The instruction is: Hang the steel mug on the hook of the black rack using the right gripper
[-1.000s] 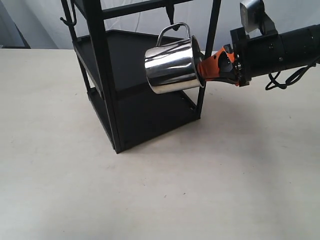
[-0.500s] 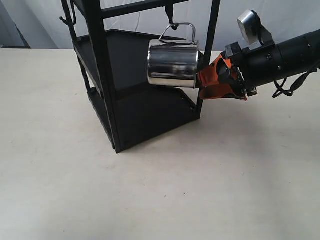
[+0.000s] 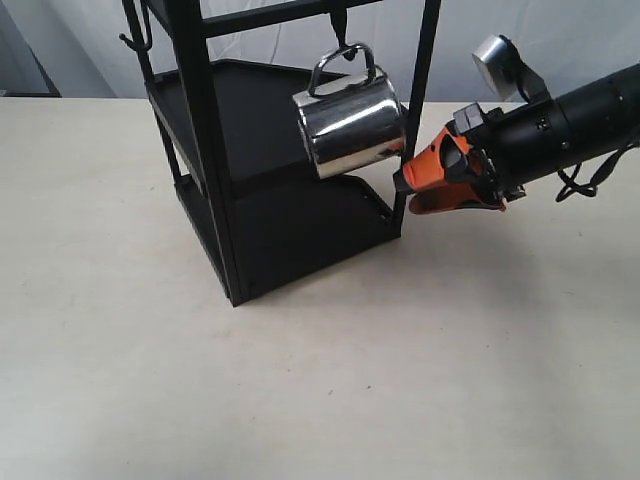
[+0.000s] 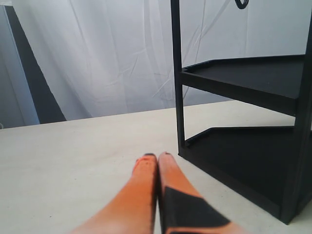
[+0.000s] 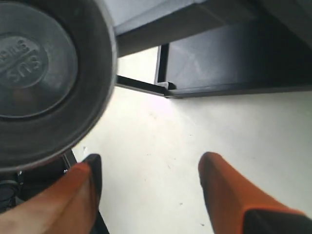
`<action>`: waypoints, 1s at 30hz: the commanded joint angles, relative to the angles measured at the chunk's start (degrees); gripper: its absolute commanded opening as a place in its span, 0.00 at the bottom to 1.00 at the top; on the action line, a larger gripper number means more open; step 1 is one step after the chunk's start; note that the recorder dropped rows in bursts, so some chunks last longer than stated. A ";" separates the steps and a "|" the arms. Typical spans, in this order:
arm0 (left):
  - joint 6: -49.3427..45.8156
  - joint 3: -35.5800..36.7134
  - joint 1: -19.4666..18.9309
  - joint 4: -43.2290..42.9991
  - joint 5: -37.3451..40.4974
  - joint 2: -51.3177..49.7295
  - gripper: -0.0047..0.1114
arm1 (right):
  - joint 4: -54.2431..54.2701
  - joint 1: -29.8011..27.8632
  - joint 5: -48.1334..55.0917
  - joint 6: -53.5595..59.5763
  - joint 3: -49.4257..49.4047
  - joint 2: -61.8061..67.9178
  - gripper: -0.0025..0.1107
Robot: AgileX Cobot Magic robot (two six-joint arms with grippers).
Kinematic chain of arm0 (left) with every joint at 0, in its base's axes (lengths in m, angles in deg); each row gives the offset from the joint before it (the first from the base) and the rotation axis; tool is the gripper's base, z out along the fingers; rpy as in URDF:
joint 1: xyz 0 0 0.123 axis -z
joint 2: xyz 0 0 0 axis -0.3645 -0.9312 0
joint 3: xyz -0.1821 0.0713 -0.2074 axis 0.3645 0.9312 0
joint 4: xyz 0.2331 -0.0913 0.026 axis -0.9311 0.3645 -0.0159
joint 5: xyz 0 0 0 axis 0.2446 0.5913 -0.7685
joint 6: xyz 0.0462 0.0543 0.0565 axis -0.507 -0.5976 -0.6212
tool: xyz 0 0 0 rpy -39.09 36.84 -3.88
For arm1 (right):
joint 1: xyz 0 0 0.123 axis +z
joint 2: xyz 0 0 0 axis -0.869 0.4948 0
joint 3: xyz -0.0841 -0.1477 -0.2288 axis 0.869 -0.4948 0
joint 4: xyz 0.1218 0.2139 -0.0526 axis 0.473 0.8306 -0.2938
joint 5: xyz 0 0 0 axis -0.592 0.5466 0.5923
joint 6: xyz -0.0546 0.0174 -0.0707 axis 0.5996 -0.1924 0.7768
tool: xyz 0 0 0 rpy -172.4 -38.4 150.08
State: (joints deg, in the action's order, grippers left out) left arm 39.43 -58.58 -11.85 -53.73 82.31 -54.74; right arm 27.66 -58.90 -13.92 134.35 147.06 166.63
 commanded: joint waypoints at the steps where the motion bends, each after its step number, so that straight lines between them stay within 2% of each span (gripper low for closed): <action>1: 0.14 0.02 0.27 -0.37 -0.30 0.27 0.05 | -7.10 -0.76 -0.13 -5.20 -0.19 -2.19 0.53; 8: 0.14 0.02 0.27 -0.37 -0.30 0.27 0.05 | -16.72 -0.76 -0.13 -10.04 -0.33 -7.96 0.50; 11: 0.14 0.02 0.27 -0.37 -0.30 0.27 0.05 | -17.39 -0.76 -0.13 -12.16 -1.66 -11.55 0.28; 13: 0.14 0.02 0.27 -0.37 -0.30 0.27 0.05 | -17.67 -0.76 -0.13 -14.90 -3.29 -14.13 0.04; 16: 0.14 0.02 0.27 -0.37 -0.30 0.27 0.05 | -17.67 -0.76 -0.13 -18.24 -5.69 -17.56 0.04; 29: 0.14 0.02 0.27 -0.37 -0.30 0.27 0.05 | -18.14 -0.87 -0.13 -18.75 -5.80 -19.73 0.05; 30: 0.14 0.02 0.27 -0.37 -0.30 0.27 0.05 | -17.17 -0.87 -0.13 -21.70 -5.80 -20.33 0.05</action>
State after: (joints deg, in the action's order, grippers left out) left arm 39.43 -58.58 -11.85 -53.73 82.31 -54.74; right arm 9.71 -59.46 -13.75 115.60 141.40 147.77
